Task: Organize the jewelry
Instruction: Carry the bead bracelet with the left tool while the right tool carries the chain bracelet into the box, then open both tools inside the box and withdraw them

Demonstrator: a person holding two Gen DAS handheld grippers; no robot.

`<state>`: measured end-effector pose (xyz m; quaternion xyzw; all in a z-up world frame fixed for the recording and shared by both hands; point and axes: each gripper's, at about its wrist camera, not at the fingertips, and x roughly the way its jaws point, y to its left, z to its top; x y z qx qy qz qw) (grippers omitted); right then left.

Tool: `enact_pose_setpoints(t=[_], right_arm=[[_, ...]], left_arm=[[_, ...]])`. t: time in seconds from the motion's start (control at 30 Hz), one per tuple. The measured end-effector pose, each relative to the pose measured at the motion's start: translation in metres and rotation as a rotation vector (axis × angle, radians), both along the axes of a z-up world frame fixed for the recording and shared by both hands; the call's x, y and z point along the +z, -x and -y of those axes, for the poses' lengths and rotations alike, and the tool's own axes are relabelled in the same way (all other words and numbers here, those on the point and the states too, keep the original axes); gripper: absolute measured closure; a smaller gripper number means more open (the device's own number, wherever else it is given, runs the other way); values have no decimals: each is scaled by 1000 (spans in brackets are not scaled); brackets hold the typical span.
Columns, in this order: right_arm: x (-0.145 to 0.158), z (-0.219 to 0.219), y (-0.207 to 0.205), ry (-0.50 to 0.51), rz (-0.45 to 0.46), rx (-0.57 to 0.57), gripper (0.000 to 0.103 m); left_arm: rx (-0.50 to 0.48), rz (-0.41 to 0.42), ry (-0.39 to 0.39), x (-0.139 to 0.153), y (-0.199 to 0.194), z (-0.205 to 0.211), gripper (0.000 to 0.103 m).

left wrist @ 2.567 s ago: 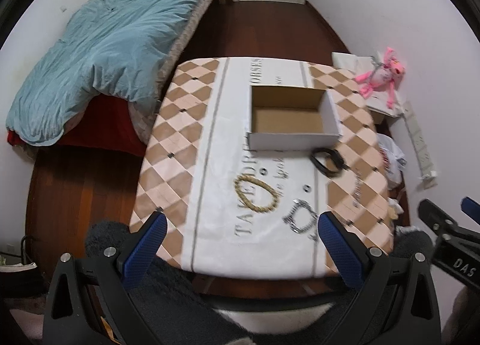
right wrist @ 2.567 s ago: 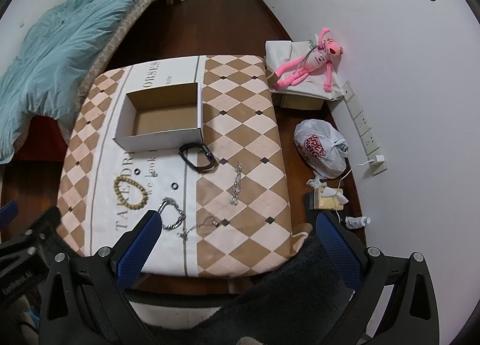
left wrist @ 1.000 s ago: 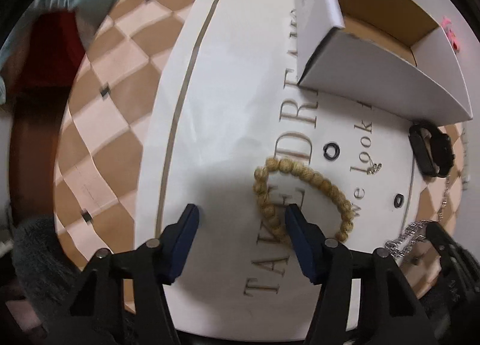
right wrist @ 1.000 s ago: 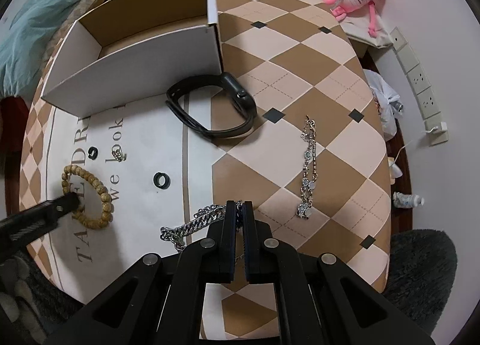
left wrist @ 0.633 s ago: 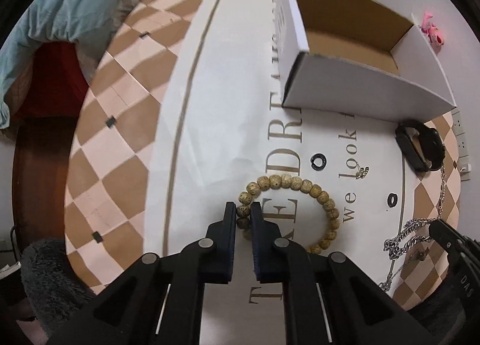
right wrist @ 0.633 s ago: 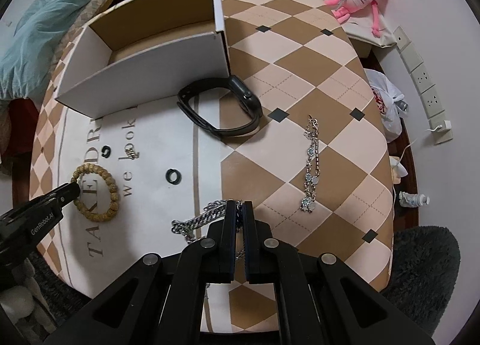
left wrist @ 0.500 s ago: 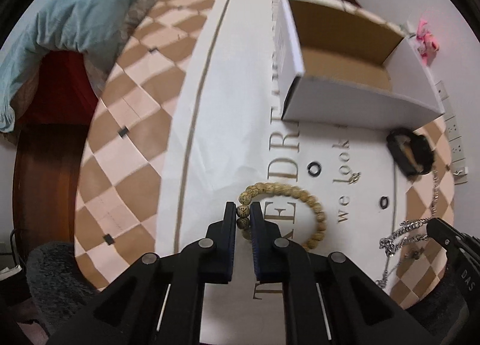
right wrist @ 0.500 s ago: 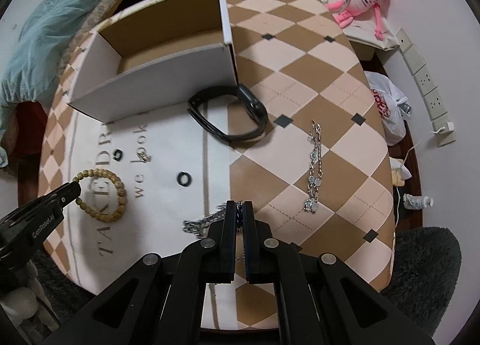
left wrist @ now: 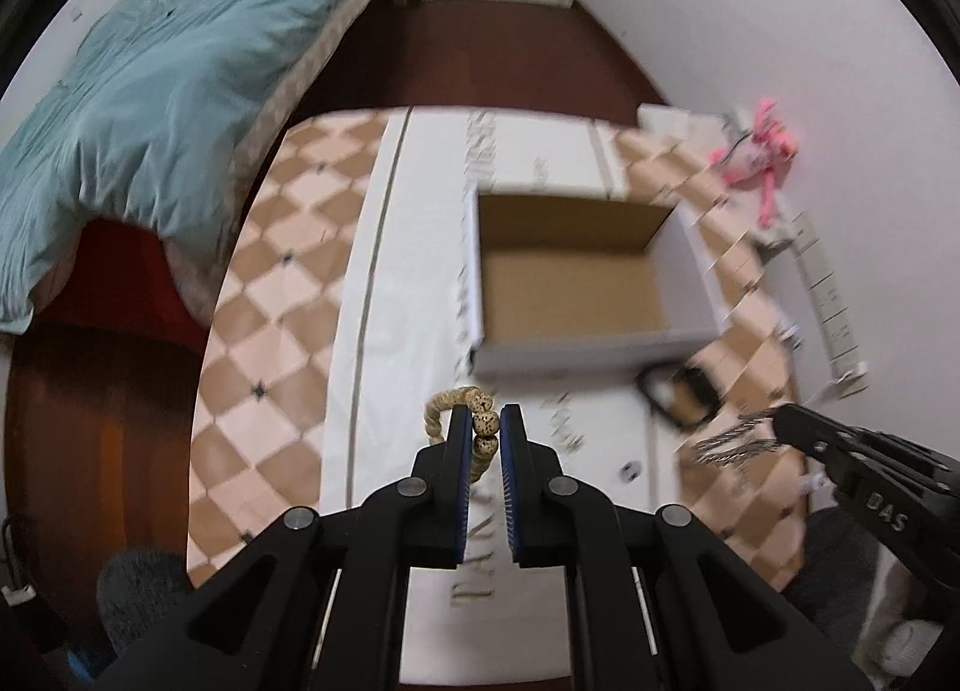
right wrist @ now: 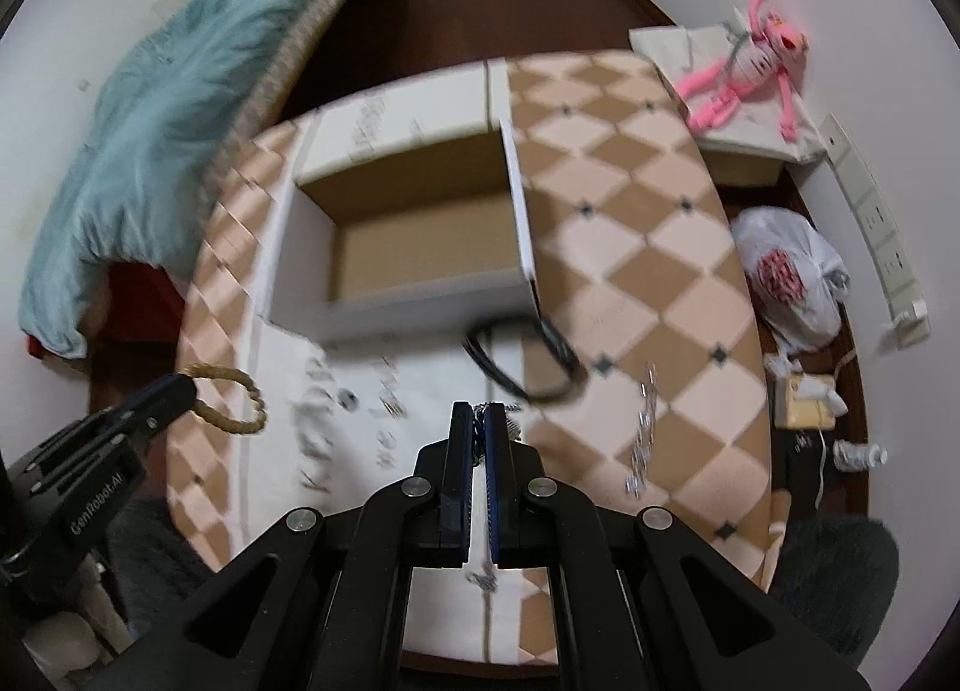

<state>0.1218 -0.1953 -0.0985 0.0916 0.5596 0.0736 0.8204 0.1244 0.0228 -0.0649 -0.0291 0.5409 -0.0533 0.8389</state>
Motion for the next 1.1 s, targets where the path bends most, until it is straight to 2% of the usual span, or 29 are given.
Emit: enact_pose_setpoints(t=[0.13, 0.3, 0.53, 0.67, 0.83, 0.9, 0.93, 0.97, 1.0, 1.03, 1.07, 1.1], right_arm=[[24, -2, -28, -43, 38, 32, 99], [34, -14, -72, -25, 59, 76, 99], [5, -25, -126, 2, -15, 98, 99], [-13, -27, -147, 5, -52, 107, 99], [-31, -31, -164, 15, -114, 140, 98], [-36, -30, -164, 50, -126, 135, 89], [-37, -31, -164, 69, -123, 131, 68], [-37, -30, -162, 77, -119, 127, 40], [-38, -29, -160, 99, -115, 121, 28], [-37, -28, -158, 123, -105, 116, 17], [-37, -27, -154, 154, -92, 109, 16], [-38, -28, -150, 203, -87, 99, 16]], left_arm=[[-29, 36, 34, 25, -27, 6, 96], [-62, 18, 57, 26, -68, 13, 96], [-82, -75, 58, -8, -118, 20, 96], [-69, -122, 74, -22, -134, 18, 96], [-34, -159, 52, -30, -145, 17, 92], [-18, -155, 37, -31, -146, 16, 91], [-8, -141, 14, -30, -145, 14, 89], [0, -128, -1, -30, -144, 12, 80], [11, -112, -10, -29, -142, 10, 67], [19, -105, -18, -29, -141, 8, 45], [32, -98, -42, -30, -138, 6, 32], [41, -94, -67, -32, -137, 5, 13]])
